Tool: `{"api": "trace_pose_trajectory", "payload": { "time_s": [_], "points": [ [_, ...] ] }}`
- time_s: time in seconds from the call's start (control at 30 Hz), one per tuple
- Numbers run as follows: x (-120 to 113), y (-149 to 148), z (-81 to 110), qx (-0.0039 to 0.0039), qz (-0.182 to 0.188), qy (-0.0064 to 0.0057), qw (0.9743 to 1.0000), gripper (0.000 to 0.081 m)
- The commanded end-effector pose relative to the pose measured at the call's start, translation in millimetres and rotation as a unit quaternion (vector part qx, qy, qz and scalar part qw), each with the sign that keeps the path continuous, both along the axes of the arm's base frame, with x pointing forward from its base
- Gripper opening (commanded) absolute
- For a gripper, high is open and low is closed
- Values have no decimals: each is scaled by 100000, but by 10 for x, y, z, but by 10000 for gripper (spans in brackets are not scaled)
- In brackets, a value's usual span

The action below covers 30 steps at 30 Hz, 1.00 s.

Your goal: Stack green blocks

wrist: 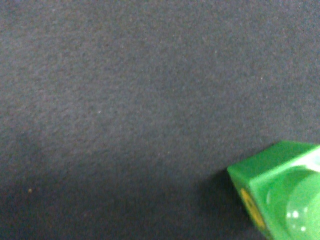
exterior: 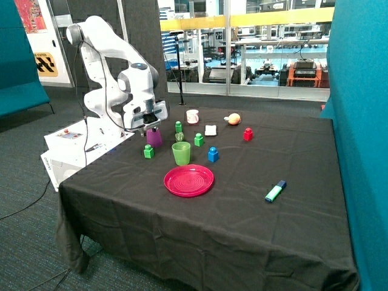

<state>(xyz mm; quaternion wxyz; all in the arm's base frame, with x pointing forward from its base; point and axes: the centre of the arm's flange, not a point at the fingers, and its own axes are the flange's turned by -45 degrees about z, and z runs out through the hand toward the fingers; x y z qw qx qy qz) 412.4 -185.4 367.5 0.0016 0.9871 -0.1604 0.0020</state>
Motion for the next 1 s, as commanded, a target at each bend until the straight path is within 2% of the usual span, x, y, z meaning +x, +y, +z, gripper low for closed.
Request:
{"api": "trace_pose_trajectory", "payload": {
  "time_s": [0.0,0.43,0.97],
  "points": [
    [90,-96,-89,191,1975,178,99980,462],
    [77,-232,-138,190,2404,179,99971,465],
    [-19,-53,-294,186,4973,183,99876,459]
  ]
}}
